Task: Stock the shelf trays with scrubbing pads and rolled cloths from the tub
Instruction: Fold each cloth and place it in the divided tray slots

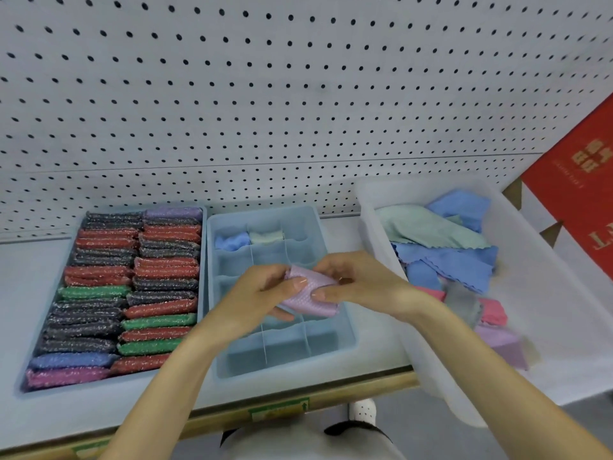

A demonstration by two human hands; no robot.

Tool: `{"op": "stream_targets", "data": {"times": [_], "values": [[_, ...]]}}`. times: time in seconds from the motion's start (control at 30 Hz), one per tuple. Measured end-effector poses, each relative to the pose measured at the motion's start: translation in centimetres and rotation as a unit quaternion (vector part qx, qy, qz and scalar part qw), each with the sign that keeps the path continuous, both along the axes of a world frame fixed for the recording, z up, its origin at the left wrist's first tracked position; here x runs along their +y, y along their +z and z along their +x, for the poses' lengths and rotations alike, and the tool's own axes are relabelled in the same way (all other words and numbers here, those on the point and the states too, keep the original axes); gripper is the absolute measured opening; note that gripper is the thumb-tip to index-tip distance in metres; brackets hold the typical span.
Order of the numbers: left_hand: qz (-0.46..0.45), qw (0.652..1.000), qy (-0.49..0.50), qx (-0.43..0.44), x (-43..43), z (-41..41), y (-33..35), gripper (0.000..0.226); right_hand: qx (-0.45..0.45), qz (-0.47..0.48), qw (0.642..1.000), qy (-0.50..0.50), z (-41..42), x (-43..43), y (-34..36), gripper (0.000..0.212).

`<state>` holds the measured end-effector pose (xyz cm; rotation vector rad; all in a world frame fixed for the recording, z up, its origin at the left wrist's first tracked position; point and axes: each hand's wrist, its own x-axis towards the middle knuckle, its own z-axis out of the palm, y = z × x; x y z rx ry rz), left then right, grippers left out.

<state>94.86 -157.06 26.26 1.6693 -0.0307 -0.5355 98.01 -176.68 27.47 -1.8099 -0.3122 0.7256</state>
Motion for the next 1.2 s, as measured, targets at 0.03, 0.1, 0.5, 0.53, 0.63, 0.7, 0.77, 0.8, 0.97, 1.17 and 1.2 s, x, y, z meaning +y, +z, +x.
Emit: {"op": "stream_targets", "data": {"times": [0.03, 0.1, 0.5, 0.53, 0.63, 0.7, 0.77, 0.8, 0.97, 1.17, 1.2], "values": [[0.007, 1.0, 0.013, 0.004, 0.3, 0.3, -0.5, 0.019, -0.003, -0.016, 1.0, 0.02, 0.7, 0.4, 0.0, 0.016], [0.032, 0.998, 0.06, -0.007, 1.0, 0.9, -1.7, 0.032, -0.027, -0.055, 0.997, 0.051, 2.2, 1.2, -0.3, 0.017], [0.448, 0.849, 0.112, -0.256, 6.7, 2.7, -9.8, 0.076, -0.355, -0.405, 0.843, 0.015, 15.0, 4.6, -7.4, 0.023], [0.45, 0.846, 0.114, -0.262, 6.8, 2.6, -10.0, 0.073, -0.389, -0.433, 0.812, 0.057, 15.1, 4.9, -8.0, 0.022], [0.442, 0.852, 0.13, -0.25, 6.4, 2.6, -9.5, 0.059, -0.454, -0.472, 0.741, 0.147, 15.0, 4.5, -9.7, 0.028], [0.447, 0.853, 0.13, -0.238, 6.3, 2.6, -9.5, 0.059, -0.466, -0.472, 0.729, 0.169, 14.8, 4.6, -9.5, 0.029], [0.451, 0.852, 0.126, -0.235, 6.3, 2.5, -9.7, 0.06, -0.462, -0.481, 0.72, 0.19, 14.4, 5.3, -8.1, 0.019], [0.455, 0.85, 0.123, -0.233, 6.3, 2.5, -9.8, 0.061, -0.451, -0.494, 0.715, 0.201, 14.4, 5.8, -7.5, 0.018], [0.482, 0.838, 0.113, -0.231, 6.3, 2.5, -10.1, 0.059, -0.384, -0.546, 0.695, 0.267, 14.7, 7.5, -5.4, 0.021], [0.493, 0.827, 0.113, -0.246, 6.4, 2.6, -10.4, 0.059, -0.263, -0.586, 0.722, 0.257, 15.5, 8.2, -5.7, 0.027], [0.496, 0.825, 0.112, -0.247, 6.4, 2.6, -10.5, 0.058, -0.251, -0.589, 0.727, 0.248, 15.6, 8.3, -5.8, 0.033]]}}
